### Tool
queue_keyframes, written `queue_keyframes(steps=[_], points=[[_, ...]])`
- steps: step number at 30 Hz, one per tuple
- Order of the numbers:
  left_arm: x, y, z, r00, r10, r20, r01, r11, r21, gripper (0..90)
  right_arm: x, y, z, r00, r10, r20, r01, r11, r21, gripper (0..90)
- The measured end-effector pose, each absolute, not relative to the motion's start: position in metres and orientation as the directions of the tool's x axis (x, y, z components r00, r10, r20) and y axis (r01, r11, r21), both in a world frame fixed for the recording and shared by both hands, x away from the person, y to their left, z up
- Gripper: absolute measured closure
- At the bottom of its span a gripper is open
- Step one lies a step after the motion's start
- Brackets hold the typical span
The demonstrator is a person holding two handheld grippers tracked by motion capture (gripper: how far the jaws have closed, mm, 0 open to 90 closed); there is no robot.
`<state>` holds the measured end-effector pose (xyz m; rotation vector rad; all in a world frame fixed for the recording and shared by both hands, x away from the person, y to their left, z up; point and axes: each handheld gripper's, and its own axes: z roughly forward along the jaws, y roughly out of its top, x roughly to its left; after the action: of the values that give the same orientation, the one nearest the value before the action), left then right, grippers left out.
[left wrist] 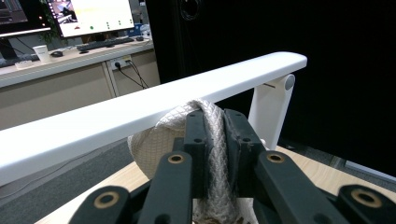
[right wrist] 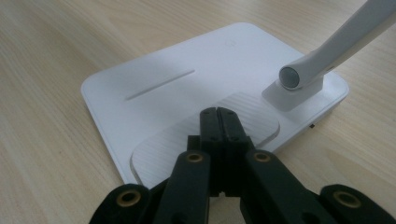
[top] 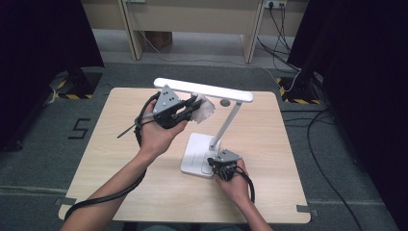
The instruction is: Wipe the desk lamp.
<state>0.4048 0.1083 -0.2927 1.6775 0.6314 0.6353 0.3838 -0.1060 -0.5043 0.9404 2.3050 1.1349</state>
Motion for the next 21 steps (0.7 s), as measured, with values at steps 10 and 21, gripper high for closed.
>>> queue_keyframes(steps=[10, 21], points=[[0.404, 0.098, -0.291, 0.721, 0.688, 0.08, 0.067, -0.185, 0.98, 80.2, 0.384, -0.106, -0.504, -0.692, 0.719, -0.059, 0.392, 0.443, 0.806, 90.0], [0.404, 0.087, -0.291, 0.735, 0.673, 0.08, 0.066, -0.188, 0.98, 80.2, 0.384, -0.106, -0.504, -0.692, 0.719, -0.06, 0.391, 0.444, 0.806, 90.0]])
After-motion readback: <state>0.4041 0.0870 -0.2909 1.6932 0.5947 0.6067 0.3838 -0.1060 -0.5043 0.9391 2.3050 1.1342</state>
